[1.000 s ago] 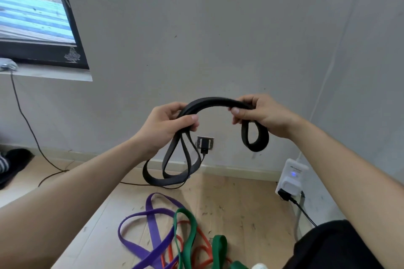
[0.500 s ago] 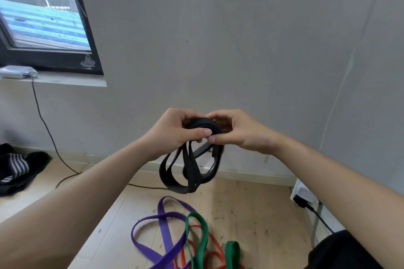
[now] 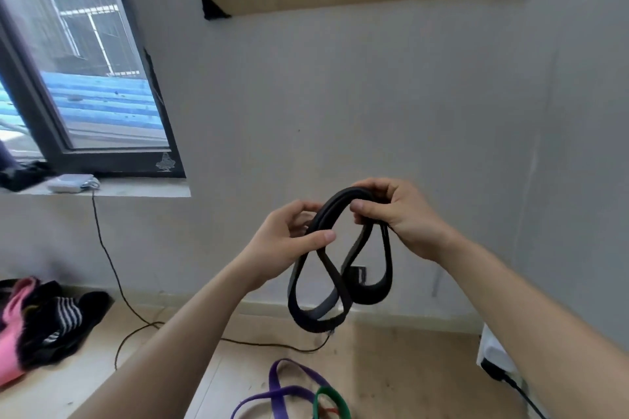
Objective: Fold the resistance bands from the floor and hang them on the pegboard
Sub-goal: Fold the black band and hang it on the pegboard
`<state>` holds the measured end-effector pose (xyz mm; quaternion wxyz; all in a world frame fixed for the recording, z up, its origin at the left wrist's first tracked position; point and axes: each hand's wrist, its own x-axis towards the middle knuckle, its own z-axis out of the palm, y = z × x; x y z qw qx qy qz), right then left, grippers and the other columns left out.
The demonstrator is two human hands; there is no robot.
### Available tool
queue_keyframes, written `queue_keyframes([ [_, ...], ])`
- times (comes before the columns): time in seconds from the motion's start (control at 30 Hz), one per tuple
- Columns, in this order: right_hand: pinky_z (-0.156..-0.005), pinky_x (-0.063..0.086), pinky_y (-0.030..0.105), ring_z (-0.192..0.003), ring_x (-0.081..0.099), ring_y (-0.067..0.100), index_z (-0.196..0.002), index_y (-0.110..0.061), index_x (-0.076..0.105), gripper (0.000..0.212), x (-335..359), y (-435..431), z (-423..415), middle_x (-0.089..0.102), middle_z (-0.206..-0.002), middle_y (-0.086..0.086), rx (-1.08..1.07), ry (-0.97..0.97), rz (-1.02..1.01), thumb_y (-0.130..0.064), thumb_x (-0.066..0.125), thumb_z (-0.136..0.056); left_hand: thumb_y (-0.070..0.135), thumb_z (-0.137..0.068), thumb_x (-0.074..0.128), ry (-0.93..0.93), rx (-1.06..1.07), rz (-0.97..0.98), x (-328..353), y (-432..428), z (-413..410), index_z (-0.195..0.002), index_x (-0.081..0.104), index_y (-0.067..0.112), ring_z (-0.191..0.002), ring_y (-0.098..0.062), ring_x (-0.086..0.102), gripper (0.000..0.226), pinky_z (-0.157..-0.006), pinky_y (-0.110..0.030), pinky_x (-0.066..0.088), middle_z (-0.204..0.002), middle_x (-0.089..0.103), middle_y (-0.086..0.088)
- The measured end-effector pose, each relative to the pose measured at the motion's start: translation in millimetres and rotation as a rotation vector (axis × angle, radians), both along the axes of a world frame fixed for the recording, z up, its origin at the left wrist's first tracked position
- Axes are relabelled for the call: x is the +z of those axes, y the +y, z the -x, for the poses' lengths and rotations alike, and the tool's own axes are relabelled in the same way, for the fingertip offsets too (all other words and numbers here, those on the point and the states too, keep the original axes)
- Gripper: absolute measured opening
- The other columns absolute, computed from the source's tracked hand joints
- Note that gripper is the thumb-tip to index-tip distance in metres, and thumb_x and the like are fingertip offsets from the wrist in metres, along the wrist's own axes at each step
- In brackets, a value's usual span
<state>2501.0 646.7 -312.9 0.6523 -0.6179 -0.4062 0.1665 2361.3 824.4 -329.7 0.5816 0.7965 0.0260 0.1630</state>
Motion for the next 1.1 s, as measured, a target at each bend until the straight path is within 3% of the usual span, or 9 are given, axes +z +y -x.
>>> queue_keyframes([
  [0.13, -0.076, 0.058, 0.034, -0.073, 0.064, 0.019, -0.102, -0.012, 0.069, 0.017, 47.1, 6.8, -17.1, 0.070, -0.088, 0.009, -0.092, 0.020, -0.106, -0.001, 0.068, -0.089, 0.012, -0.090, 0.075, -0.113, 0.053, 0.072, 55.9, 1.2, -26.1, -0.120, 0.070, 0.014, -0.089, -0.019, 0.072, 0.031, -0.087, -0.029, 0.059, -0.098, 0.077, -0.006],
  [0.27, -0.073, 0.061, 0.036, -0.077, 0.070, 0.027, -0.114, -0.015, 0.064, 0.023, 114.5, 8.2, -40.2, 0.067, -0.109, 0.008, -0.200, -0.247, -0.118, -0.006, 0.066, -0.093, 0.014, -0.092, 0.074, -0.242, 0.115, 0.078, 126.9, 1.0, -59.7, -0.115, 0.072, 0.015, -0.085, -0.016, 0.070, 0.024, -0.079, -0.023, 0.056, -0.094, 0.075, -0.001],
  [0.4, -0.075, 0.061, 0.037, -0.084, 0.071, 0.029, -0.117, -0.018, 0.064, 0.027, 175.7, 13.1, -60.0, 0.066, -0.104, 0.007, -0.259, -0.499, -0.095, -0.005, 0.064, -0.094, 0.019, -0.095, 0.070, -0.354, 0.132, 0.114, 189.9, 2.7, -92.7, -0.118, 0.072, 0.013, -0.083, -0.014, 0.067, 0.024, -0.078, -0.026, 0.054, -0.093, 0.074, 0.002],
  [0.6, -0.073, 0.050, 0.013, -0.086, 0.065, 0.008, -0.116, -0.021, 0.066, 0.027, 249.5, 4.1, -92.6, 0.069, -0.093, -0.003, -0.429, -0.770, -0.060, -0.012, 0.070, -0.090, 0.021, -0.096, 0.070, -0.420, 0.099, 0.147, 258.3, -3.6, -143.9, -0.119, 0.072, 0.012, -0.077, -0.012, 0.062, 0.025, -0.072, -0.023, 0.054, -0.099, 0.072, -0.001],
  [0.83, -0.081, 0.052, 0.034, -0.090, 0.063, 0.017, -0.121, -0.032, 0.060, 0.031, 301.5, -12.9, -126.3, 0.068, -0.092, -0.006, -0.546, -0.943, 0.130, -0.021, 0.067, -0.093, 0.023, -0.095, 0.071, -0.446, 0.029, 0.101, 306.0, -11.4, -193.9, -0.115, 0.074, 0.015, -0.079, -0.014, 0.060, 0.022, -0.079, -0.027, 0.050, -0.097, 0.069, -0.003],
  [1.1, -0.078, 0.053, 0.036, -0.085, 0.063, 0.013, -0.113, -0.028, 0.064, 0.025, 309.3, -14.3, -173.2, 0.065, -0.089, -0.008, -0.574, -1.034, 0.265, -0.021, 0.067, -0.090, 0.027, -0.096, 0.070, -0.362, 0.040, 0.020, 307.8, -11.5, -239.2, -0.123, 0.069, 0.015, -0.084, -0.010, 0.064, 0.029, -0.075, -0.021, 0.052, -0.104, 0.071, 0.000],
])
